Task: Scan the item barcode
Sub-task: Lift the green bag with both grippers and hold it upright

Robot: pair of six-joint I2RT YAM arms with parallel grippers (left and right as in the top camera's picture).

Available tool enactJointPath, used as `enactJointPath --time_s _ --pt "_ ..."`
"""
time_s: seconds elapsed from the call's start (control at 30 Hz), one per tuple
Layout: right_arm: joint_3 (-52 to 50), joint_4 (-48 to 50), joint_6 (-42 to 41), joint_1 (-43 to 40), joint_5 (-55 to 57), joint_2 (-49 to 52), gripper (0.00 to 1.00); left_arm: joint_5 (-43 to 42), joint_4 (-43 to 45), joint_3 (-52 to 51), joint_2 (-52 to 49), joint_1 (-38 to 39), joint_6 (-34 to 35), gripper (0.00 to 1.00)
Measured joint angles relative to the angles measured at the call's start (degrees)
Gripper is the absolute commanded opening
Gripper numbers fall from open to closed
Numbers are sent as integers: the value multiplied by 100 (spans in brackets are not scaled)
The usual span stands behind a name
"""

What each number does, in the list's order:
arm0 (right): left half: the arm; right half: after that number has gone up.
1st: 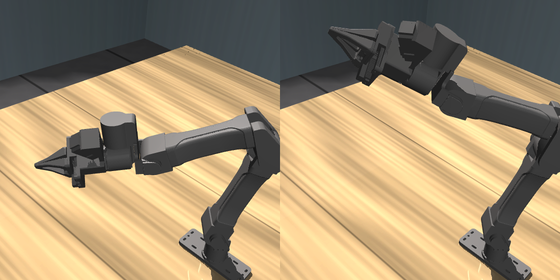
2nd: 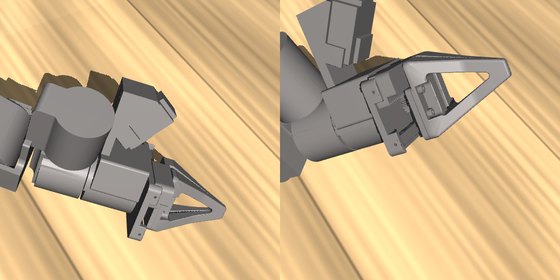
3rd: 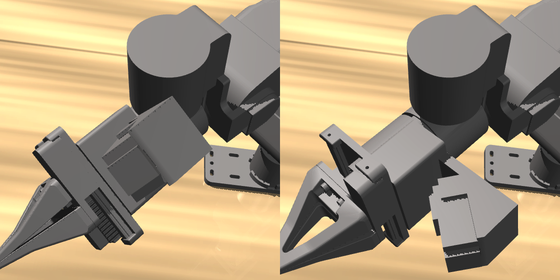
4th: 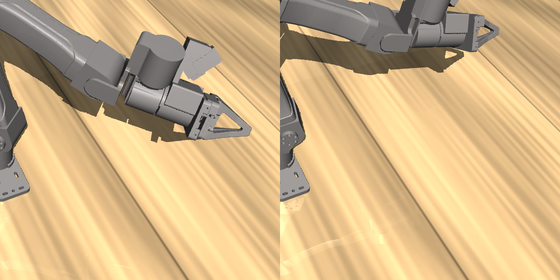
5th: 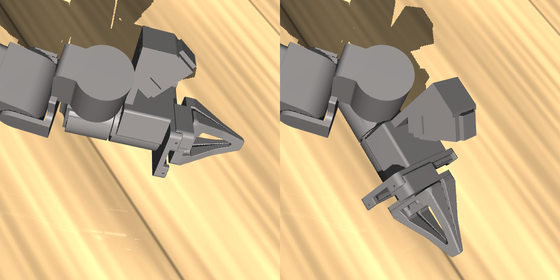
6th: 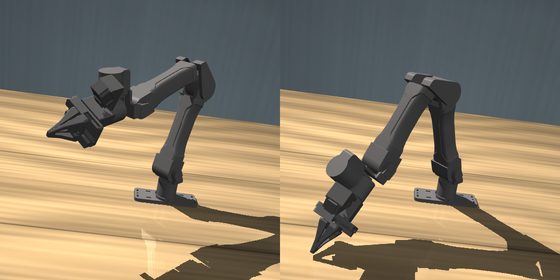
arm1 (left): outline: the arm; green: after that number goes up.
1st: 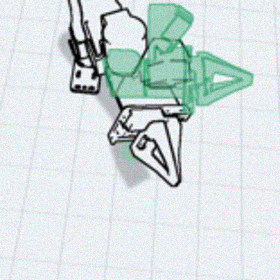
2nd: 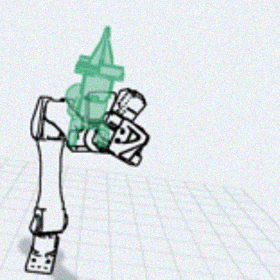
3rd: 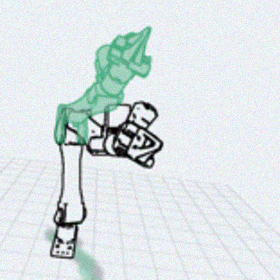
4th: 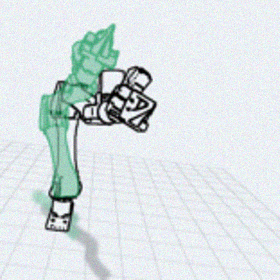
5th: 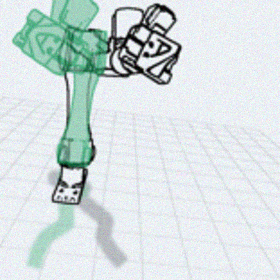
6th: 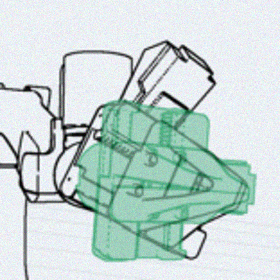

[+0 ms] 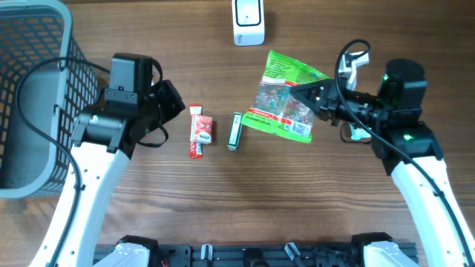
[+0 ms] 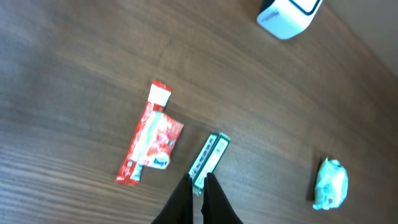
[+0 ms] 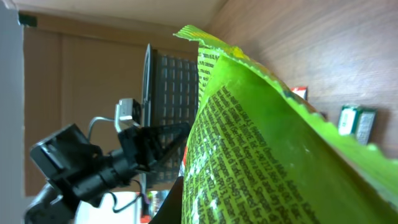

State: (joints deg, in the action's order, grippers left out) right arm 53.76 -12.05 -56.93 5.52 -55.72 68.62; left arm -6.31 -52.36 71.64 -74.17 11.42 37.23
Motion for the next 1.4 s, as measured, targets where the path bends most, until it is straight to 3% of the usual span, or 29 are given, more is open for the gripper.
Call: enactJointPath --time_s 0.1,0.13,0.17,0.2,0.23,0.4,0.43,0.53,0.6,0.77,0.93,1.23,1.4 --pt "-4 352 -361 293 61 7 4 -313 -61 0 0 -57 -52 5" --pt "-4 501 -487 407 81 7 4 -505 -66 0 0 -57 -160 11" --pt "-4 643 -616 514 114 7 4 -706 -70 0 0 -57 -267 21" --pt "-4 748 -704 610 155 7 4 -896 -83 0 0 -57 -413 50" --pt "-4 813 -748 675 197 7 4 -1038 -81 0 0 -57 -544 53" --pt "-4 743 -684 802 221 7 4 -1821 210 0 0 -199 -984 50" --pt "-4 743 -658 800 221 7 4 -2068 407 0 0 -387 -1082 56" --pt "-4 811 -597 800 155 7 4 -2924 697 0 -13 -634 -1362 62" --pt "-4 831 -581 802 107 7 5 -3989 782 0 -105 -699 -1657 63" --pt "-4 1040 -586 800 68 7 4 -5344 787 0 -448 -654 -2044 63" --pt "-4 1248 -608 802 63 7 4 -5831 804 0 -612 -470 -2166 51" --pt "-4 1257 -608 800 302 7 4 -6699 1191 0 -621 -153 -2218 54" --pt "-4 1259 -608 800 310 7 4 -6754 1215 0 -625 -57 -2218 54"
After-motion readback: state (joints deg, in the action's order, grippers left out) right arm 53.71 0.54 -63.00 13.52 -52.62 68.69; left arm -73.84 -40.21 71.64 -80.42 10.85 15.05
